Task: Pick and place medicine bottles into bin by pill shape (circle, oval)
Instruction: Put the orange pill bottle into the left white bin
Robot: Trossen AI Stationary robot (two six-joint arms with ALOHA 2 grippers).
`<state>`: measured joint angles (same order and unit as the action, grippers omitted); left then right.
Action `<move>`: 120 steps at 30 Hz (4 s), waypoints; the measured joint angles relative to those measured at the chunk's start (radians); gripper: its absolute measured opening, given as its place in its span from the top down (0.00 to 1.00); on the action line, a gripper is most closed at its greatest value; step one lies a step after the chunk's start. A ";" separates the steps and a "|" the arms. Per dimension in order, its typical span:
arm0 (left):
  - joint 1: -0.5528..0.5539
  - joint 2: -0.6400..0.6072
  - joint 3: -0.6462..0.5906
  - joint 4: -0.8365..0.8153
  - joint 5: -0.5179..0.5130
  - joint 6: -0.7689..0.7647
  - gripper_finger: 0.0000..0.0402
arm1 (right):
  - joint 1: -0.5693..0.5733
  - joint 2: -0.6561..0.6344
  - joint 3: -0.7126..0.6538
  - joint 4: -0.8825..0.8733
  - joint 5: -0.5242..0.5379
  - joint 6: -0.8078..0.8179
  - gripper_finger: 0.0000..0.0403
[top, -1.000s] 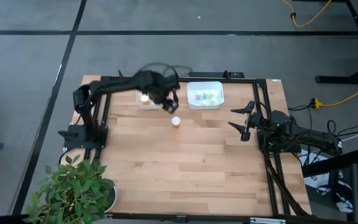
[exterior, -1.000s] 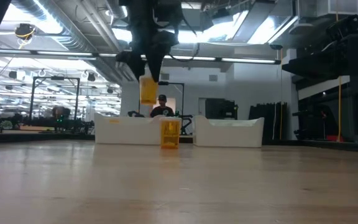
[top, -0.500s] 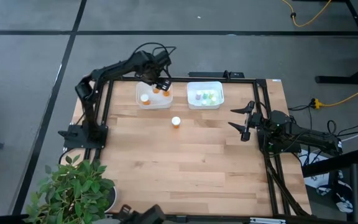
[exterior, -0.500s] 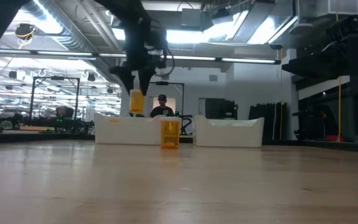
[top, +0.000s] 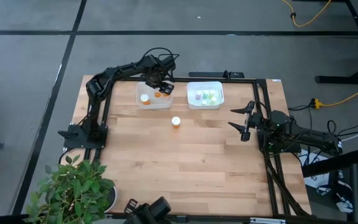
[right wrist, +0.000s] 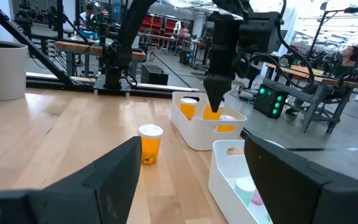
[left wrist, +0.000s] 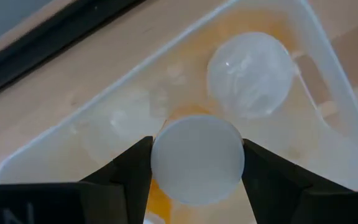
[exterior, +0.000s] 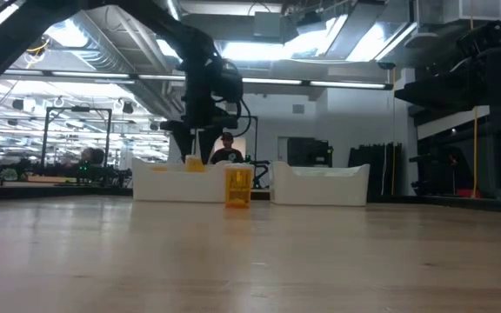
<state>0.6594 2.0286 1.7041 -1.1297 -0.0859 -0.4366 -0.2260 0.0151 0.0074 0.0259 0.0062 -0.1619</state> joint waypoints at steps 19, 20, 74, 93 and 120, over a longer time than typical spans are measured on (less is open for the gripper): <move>0.001 0.003 0.000 0.038 -0.006 0.081 0.42 | 0.000 0.000 0.000 0.000 0.000 0.000 0.29; 0.003 0.003 0.000 0.037 -0.006 0.081 0.41 | 0.000 0.000 0.000 0.000 0.000 0.000 0.29; -0.492 -0.116 0.000 0.084 0.125 0.496 0.37 | 0.000 0.000 0.000 0.000 0.000 0.000 0.29; -0.479 -0.094 -0.001 0.069 0.038 0.539 0.34 | 0.000 0.000 0.000 0.000 0.000 0.000 0.29; -0.479 -0.071 -0.140 0.195 0.046 0.596 0.25 | 0.000 0.000 0.000 0.000 0.000 0.000 0.29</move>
<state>0.1807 1.9575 1.5645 -0.9348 -0.0402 0.1597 -0.2260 0.0147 0.0074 0.0261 0.0059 -0.1619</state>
